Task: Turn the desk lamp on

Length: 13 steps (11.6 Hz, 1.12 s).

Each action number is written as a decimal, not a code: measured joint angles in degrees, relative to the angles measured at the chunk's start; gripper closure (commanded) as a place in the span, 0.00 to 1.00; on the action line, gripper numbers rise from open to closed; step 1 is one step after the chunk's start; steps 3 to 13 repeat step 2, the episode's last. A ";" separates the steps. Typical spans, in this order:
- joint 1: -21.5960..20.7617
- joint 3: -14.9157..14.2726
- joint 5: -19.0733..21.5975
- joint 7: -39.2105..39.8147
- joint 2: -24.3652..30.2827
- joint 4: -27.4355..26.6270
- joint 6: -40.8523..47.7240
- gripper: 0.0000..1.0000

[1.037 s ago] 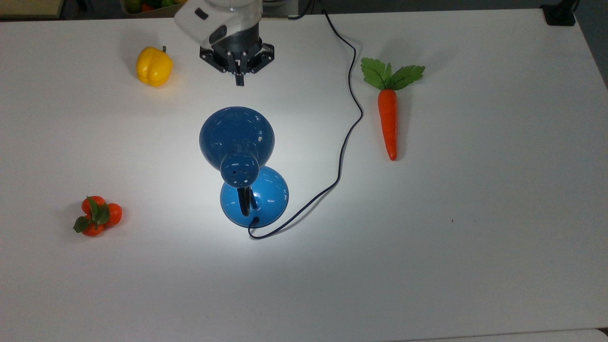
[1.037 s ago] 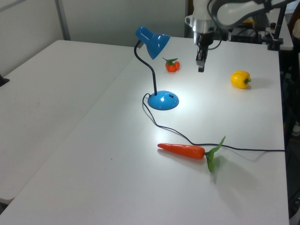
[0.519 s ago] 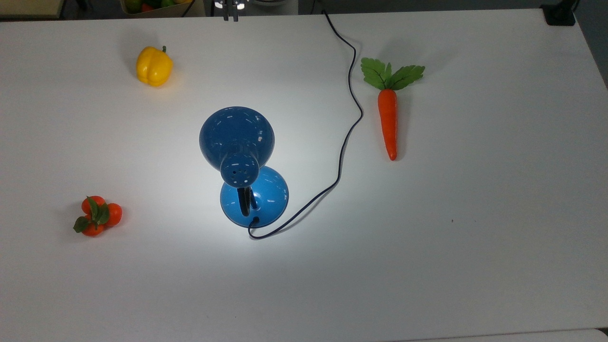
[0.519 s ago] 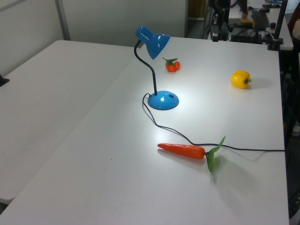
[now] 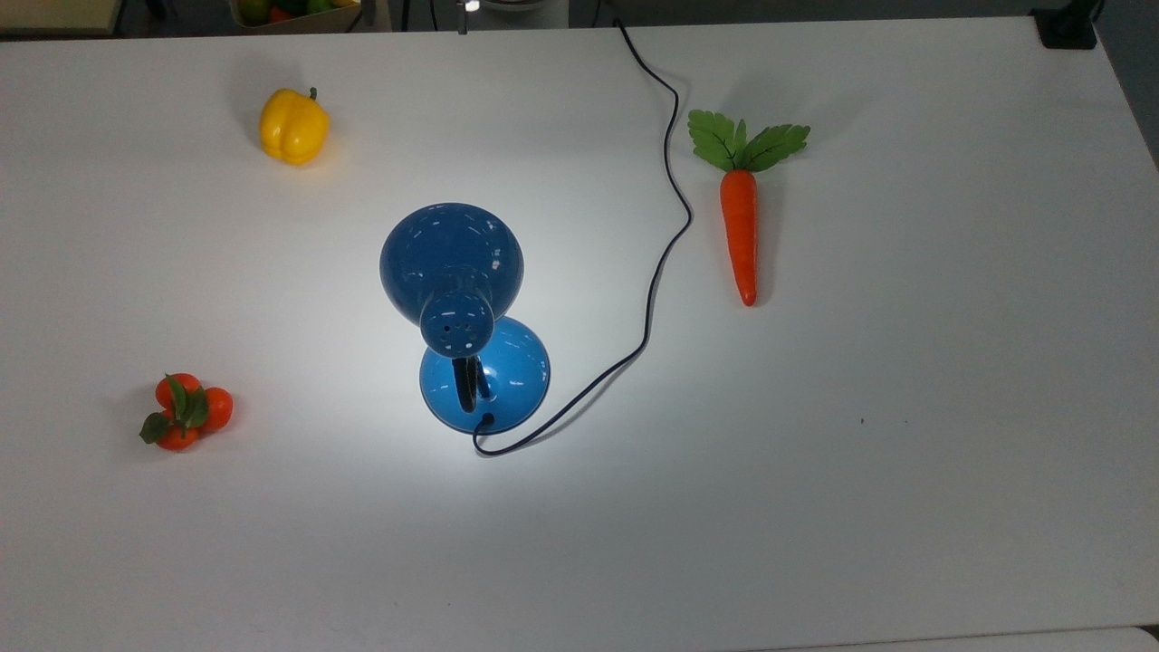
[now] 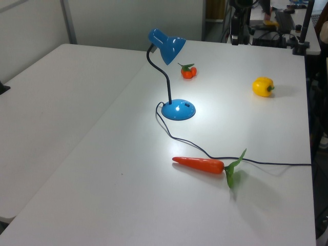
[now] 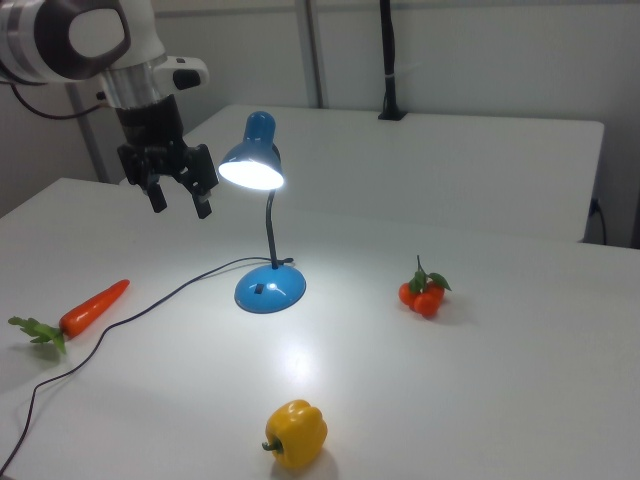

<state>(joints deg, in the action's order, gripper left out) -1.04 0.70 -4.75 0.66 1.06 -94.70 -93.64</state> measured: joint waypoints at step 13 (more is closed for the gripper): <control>0.00 0.00 0.00 0.00 0.02 0.10 0.19 0.00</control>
